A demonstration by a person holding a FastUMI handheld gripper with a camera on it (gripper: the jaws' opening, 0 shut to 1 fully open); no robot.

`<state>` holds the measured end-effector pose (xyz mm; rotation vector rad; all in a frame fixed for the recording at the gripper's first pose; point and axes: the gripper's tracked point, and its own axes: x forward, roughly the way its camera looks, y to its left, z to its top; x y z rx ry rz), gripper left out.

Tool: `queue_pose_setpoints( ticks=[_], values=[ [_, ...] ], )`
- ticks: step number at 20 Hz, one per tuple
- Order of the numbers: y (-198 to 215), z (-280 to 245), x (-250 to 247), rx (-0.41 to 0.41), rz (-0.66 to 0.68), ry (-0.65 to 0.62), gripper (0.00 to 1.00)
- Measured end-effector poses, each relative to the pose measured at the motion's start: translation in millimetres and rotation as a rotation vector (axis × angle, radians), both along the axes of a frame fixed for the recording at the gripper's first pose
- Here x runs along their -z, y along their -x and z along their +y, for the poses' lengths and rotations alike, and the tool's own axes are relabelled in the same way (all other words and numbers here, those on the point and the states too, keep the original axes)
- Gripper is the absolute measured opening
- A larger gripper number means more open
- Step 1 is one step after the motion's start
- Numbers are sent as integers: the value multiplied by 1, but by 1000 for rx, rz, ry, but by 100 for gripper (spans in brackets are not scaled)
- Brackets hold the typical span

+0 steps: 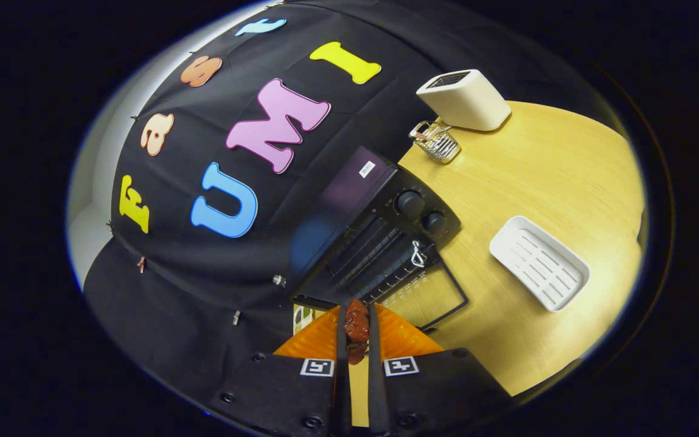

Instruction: Open the toaster oven, put the food inside, and close the toaster oven door.

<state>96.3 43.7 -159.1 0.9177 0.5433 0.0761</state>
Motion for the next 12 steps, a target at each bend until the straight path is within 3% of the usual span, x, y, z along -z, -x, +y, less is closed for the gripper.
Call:
queue_pose_setpoints(
  ticks=[7,12],
  values=[
    [-74,20,34,146,-46,-26,15],
    [-110,22,76,262,-35,-119,15]
  ],
)
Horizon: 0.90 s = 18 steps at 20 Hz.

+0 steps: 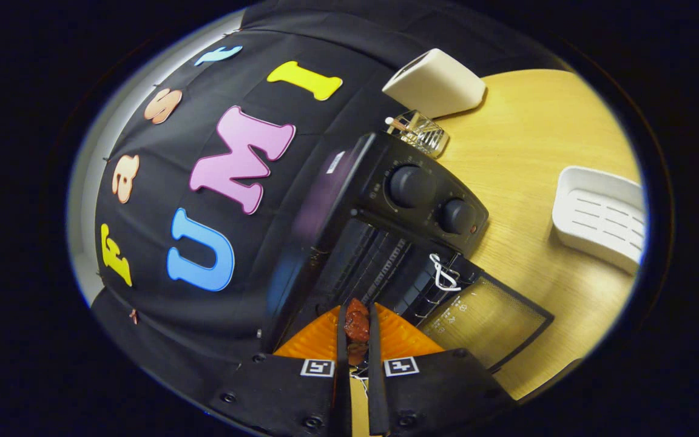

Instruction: Open the toaster oven, put the food inside, and close the toaster oven door.

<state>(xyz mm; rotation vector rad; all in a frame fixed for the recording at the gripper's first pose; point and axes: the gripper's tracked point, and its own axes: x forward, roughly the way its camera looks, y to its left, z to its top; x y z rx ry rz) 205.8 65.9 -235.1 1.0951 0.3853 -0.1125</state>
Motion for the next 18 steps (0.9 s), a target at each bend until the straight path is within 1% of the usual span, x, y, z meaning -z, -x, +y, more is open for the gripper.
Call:
queue_pose_setpoints(
  ticks=[4,7,10,12,13,14,15,18],
  values=[
    [-24,10,12,22,-45,-21,15],
    [-41,9,20,55,-68,-24,15],
    [-51,5,29,75,-55,-2,15],
    [-50,4,37,66,-24,15,17],
    [-47,3,40,54,-6,36,20],
    [-45,6,38,36,0,52,26],
    [-42,8,34,15,3,77,28],
    [-32,18,23,-77,2,170,64]
  ],
)
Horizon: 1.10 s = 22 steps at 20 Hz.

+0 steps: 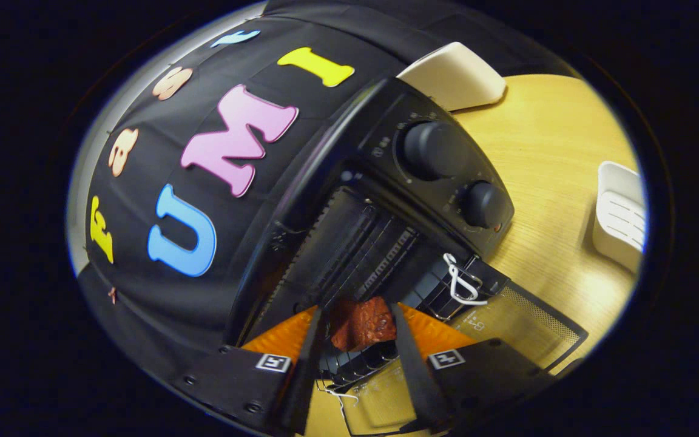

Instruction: Open the toaster oven, put the food inside, and close the toaster oven door.

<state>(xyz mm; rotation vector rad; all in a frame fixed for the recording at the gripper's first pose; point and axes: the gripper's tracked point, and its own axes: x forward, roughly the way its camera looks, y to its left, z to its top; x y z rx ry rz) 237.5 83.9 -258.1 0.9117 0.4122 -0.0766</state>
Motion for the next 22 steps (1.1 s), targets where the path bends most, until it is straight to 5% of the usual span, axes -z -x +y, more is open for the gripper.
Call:
queue_pose_setpoints(
  ticks=[2,4,15,22],
  values=[
    [9,4,-2,-41,23,77,91],
    [21,-1,-1,-67,49,159,98],
    [98,-24,-10,-212,128,367,98],
    [151,-36,-63,-298,31,597,98]
  ],
)
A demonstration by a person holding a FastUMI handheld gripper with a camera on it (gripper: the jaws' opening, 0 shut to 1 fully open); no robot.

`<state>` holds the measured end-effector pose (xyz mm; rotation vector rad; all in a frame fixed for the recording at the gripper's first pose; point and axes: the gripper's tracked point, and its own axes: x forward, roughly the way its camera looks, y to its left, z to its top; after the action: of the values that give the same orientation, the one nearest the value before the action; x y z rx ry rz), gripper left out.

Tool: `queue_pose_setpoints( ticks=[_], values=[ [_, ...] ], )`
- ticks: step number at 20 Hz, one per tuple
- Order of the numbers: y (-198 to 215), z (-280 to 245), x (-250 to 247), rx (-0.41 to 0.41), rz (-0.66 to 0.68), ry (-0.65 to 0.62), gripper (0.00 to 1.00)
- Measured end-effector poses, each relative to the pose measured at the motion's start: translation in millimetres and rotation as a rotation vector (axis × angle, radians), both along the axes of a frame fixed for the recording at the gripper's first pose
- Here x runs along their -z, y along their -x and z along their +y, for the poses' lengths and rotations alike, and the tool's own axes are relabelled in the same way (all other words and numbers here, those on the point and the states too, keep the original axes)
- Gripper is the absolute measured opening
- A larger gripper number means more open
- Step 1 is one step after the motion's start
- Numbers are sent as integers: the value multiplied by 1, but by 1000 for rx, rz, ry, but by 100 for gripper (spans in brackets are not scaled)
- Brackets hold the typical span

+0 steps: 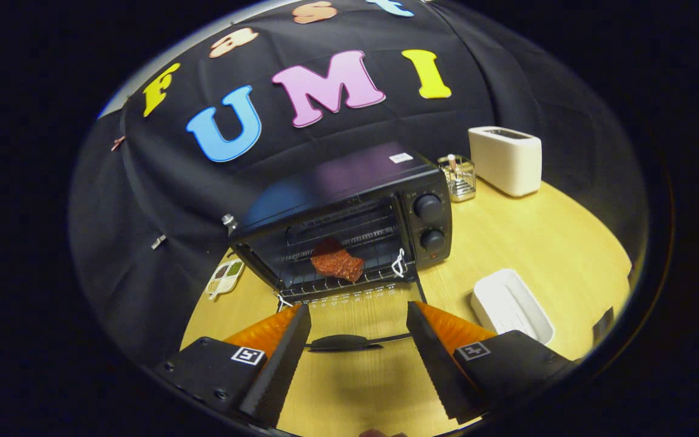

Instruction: Open the toaster oven, put the food inside, and close the toaster oven door.

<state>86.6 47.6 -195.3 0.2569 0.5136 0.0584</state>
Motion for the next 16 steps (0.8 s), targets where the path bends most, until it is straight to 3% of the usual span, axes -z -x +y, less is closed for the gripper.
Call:
queue_pose_setpoints(
  ticks=[7,16],
  values=[
    [35,7,-45,-59,-169,170,98],
    [54,51,54,-191,-3,282,99]
  ],
)
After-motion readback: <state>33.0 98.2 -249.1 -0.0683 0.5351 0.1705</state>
